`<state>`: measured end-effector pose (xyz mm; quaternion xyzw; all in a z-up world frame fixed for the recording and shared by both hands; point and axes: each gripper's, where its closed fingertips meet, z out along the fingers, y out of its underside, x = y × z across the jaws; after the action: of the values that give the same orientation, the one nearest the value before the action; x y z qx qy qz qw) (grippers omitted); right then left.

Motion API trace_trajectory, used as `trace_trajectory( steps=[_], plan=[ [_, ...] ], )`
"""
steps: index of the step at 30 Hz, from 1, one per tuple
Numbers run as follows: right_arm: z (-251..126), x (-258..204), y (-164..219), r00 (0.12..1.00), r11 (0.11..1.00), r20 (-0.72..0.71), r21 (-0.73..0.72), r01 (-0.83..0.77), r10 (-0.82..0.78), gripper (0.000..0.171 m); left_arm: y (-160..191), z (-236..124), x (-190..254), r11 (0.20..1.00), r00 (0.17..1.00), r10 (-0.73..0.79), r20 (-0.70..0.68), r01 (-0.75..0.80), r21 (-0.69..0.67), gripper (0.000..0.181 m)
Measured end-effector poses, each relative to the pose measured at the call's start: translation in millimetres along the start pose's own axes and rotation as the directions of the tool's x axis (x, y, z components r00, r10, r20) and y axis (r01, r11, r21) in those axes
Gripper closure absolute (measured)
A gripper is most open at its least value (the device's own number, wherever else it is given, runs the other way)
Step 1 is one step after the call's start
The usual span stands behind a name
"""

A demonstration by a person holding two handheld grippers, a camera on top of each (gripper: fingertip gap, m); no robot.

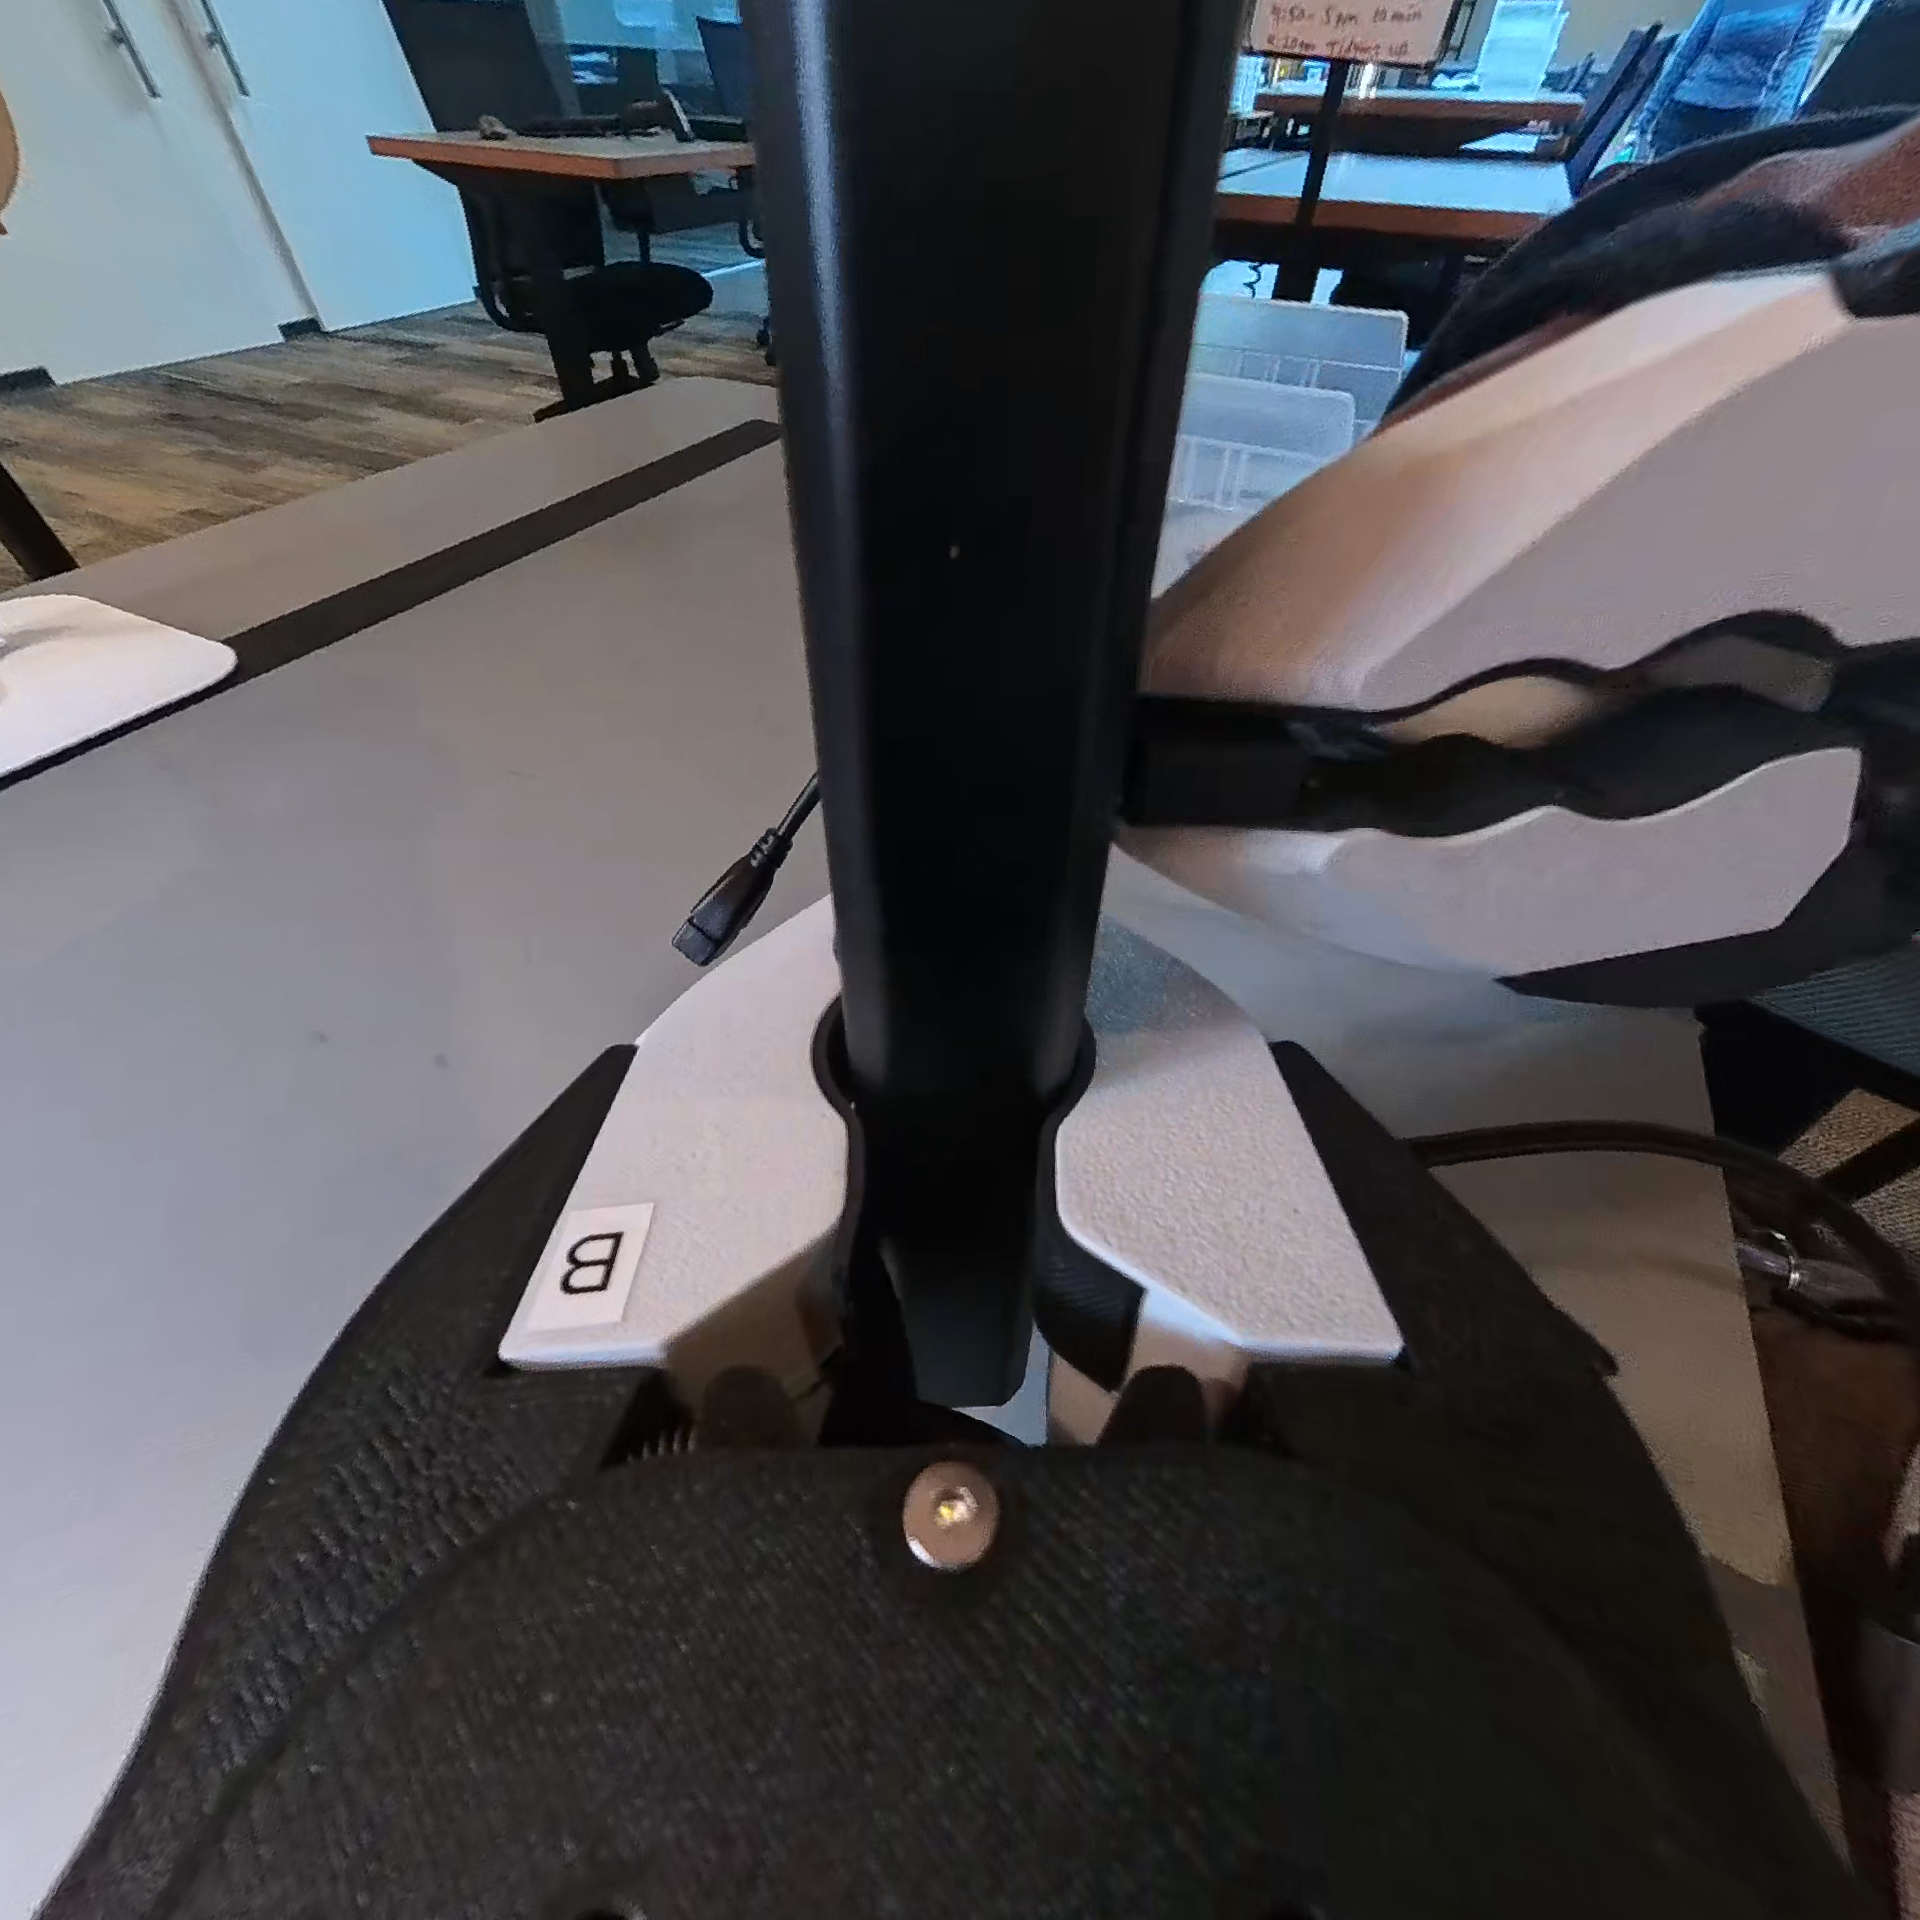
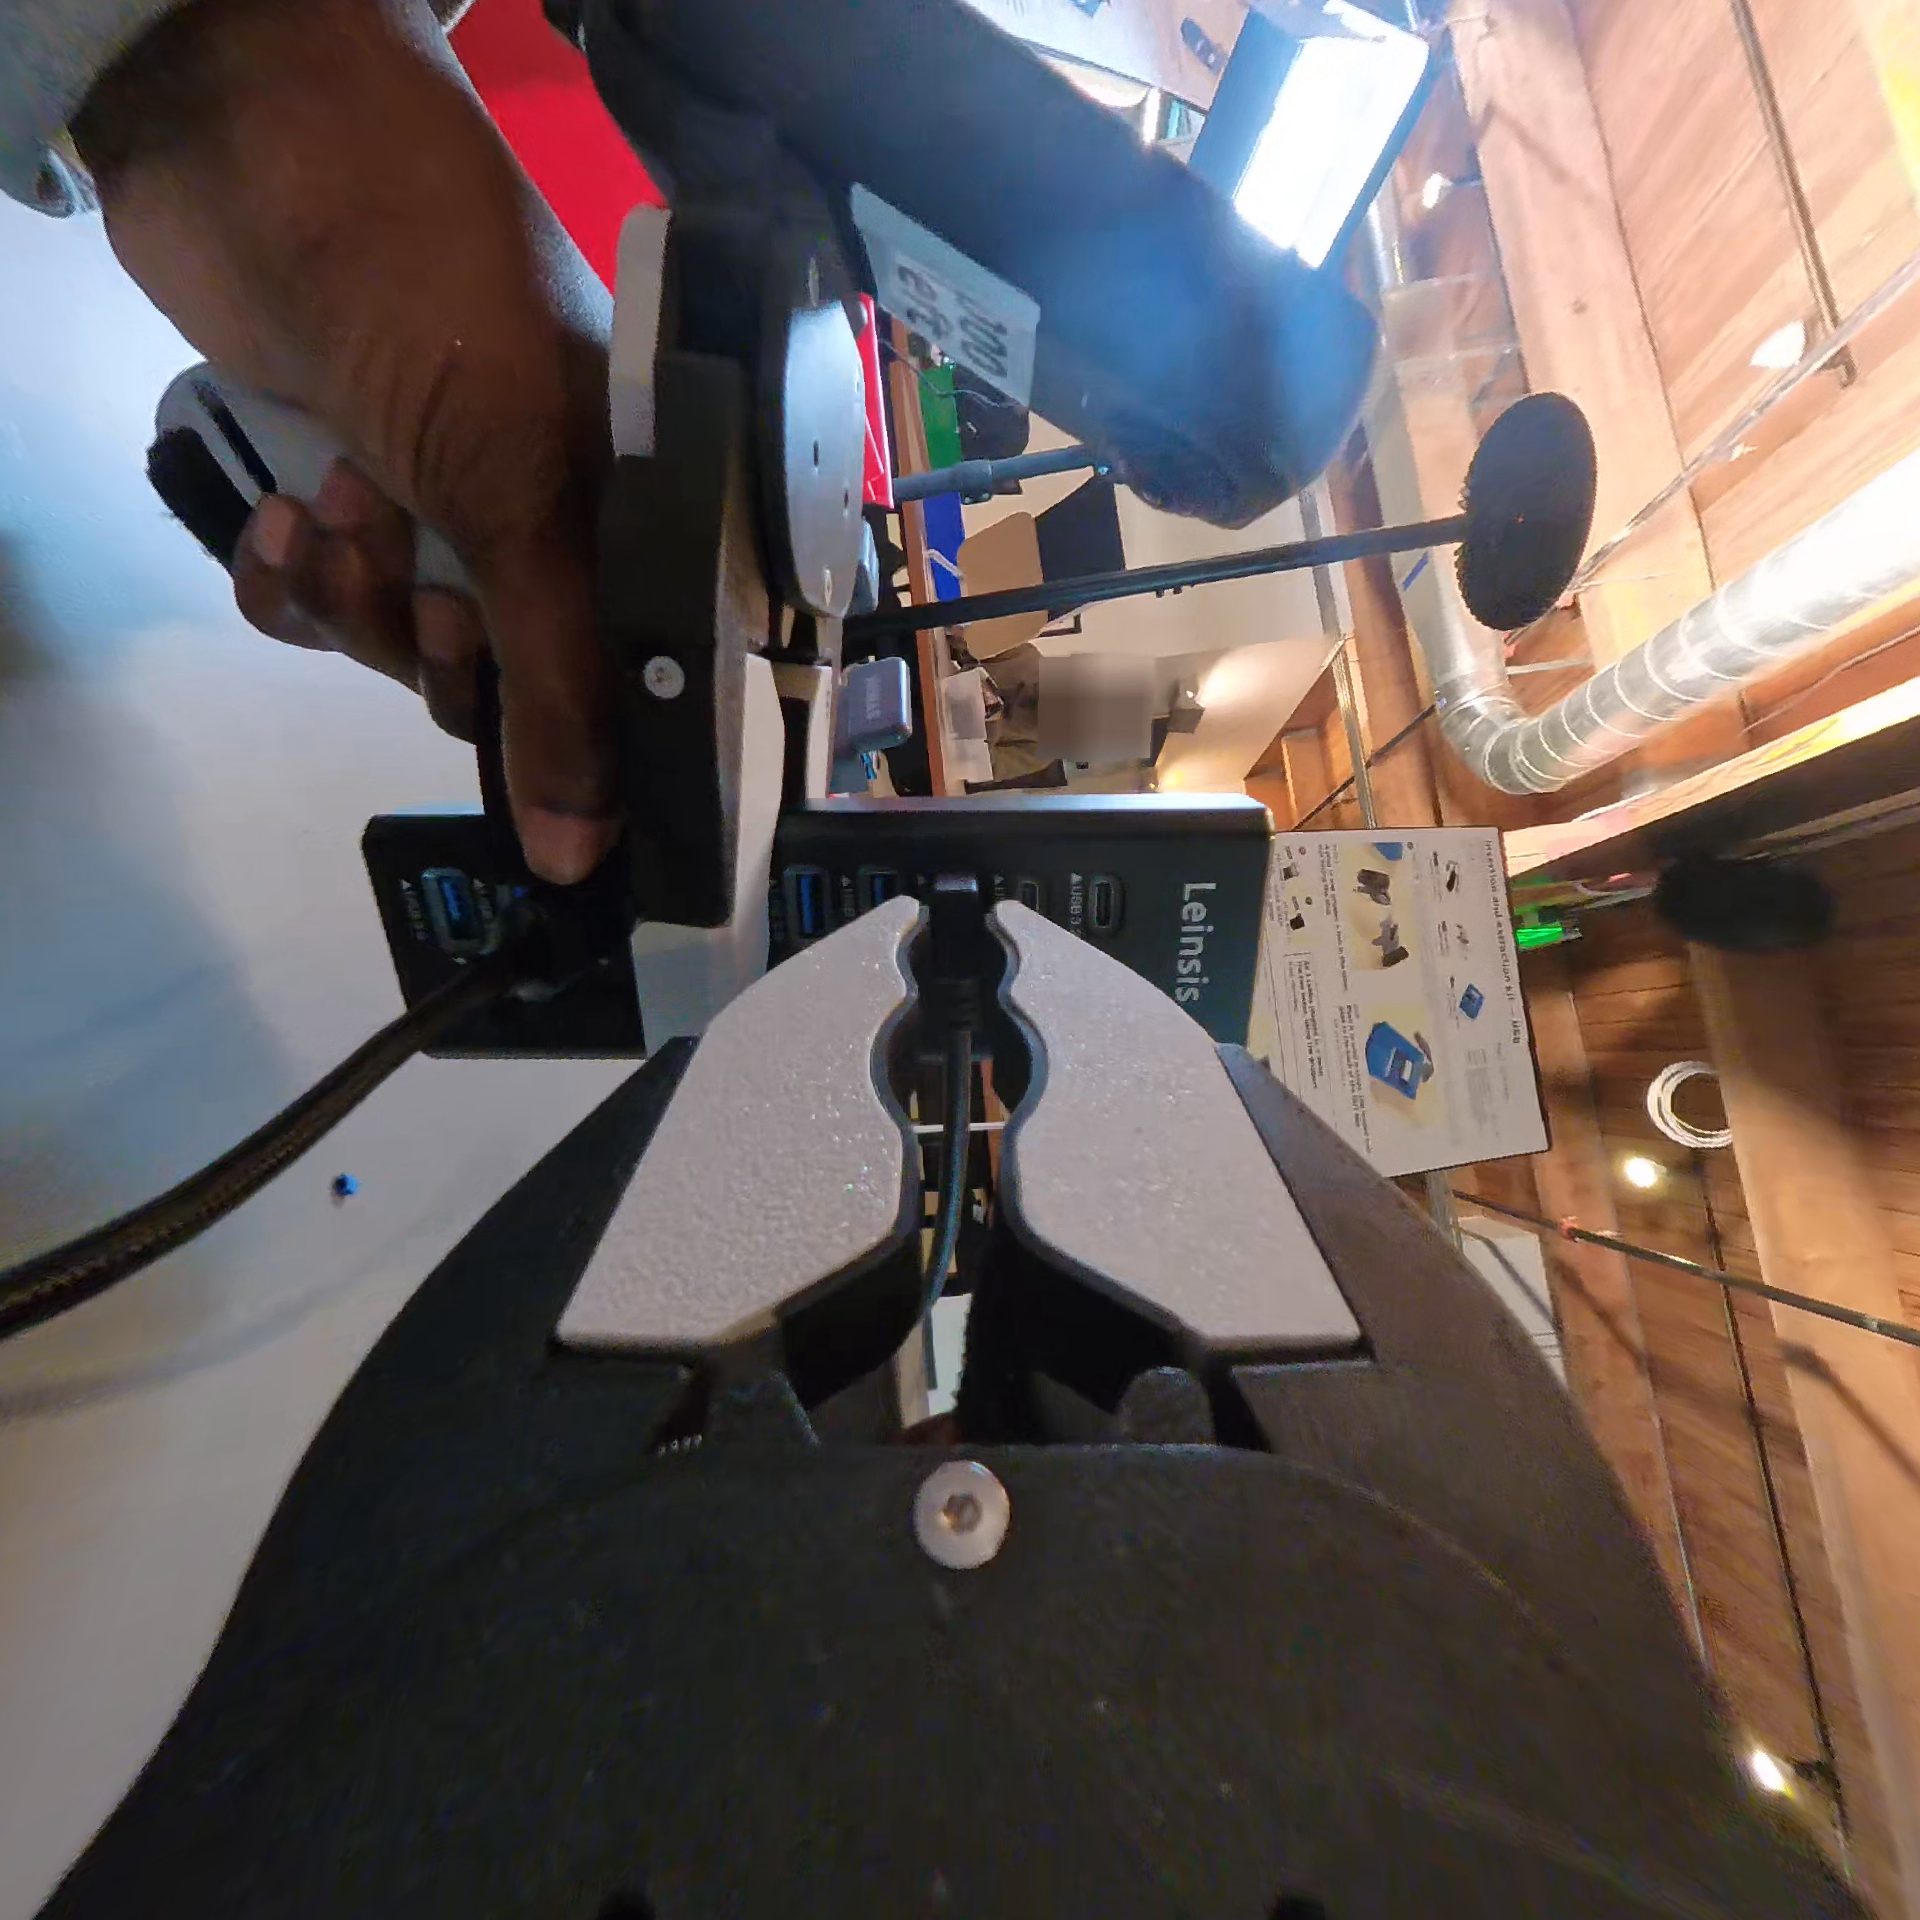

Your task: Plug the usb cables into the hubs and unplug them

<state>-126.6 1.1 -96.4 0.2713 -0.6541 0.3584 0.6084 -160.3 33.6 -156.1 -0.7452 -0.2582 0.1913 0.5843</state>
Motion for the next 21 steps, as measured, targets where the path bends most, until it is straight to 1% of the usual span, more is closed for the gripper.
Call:
trace_trajectory(
  steps=[1,3,4,5,7,11,13,15,19,21],
  plan=[
    [0.1,-0.4,-0.7,1.0,1.0,0.005,0.002,-0.002,0.002,0.163,-0.5,-0.1,-0.3,1.0,1.0,0.017,0.006,-0.017,0.003,0.151],
    [0.4,-5.3,-2.1,0.999,1.0,0.037,0.014,-0.01,0.009,0.163,-4.5,-0.6,1.2,0.998,0.998,0.065,0.017,-0.065,0.019,0.147],
    [0.6,-11.0,-3.3,0.998,1.0,0.067,0.021,-0.015,0.013,0.163,-5.8,-0.9,1.0,0.997,0.997,0.073,0.024,-0.073,0.024,0.144],
    [1.1,-13.8,-2.7,0.997,1.0,0.072,0.018,-0.02,0.018,0.162,-2.6,-0.7,1.4,0.998,0.998,0.069,0.013,-0.069,0.006,0.146],
    [2.2,-14.5,-1.6,0.998,0.999,0.059,0.02,-0.028,0.027,0.163,-1.1,-0.7,-0.5,0.999,0.999,0.04,0.011,-0.04,-0.003,0.15],
    [4.2,-9.6,0.3,0.997,0.997,0.026,0.026,-0.076,0.075,0.162,-4.4,-1.0,-2.1,1.0,1.0,0.006,0.008,-0.006,0.013,0.15],
    [4.5,-7.8,0.0,0.998,0.998,0.001,0.027,-0.056,0.056,0.162,-4.9,-1.7,-3.5,1.0,1.0,-0.024,0.002,0.024,0.019,0.146],
    [4.1,-4.8,-1.9,0.999,0.998,-0.018,0.035,-0.043,0.043,0.163,-8.1,-3.6,-3.7,0.999,1.0,-0.02,0.0,0.02,0.034,0.144],
    [3.6,0.3,-2.8,0.998,0.999,-0.057,0.033,-0.014,0.016,0.163,-6.5,-4.9,2.6,0.998,0.995,-0.066,-0.07,0.068,0.014,0.142],
    [2.6,4.5,-1.9,0.996,0.999,-0.086,0.033,-0.005,0.007,0.163,-2.1,-5.0,5.4,0.998,0.994,-0.06,-0.096,0.059,-0.014,0.137]
  ],
)
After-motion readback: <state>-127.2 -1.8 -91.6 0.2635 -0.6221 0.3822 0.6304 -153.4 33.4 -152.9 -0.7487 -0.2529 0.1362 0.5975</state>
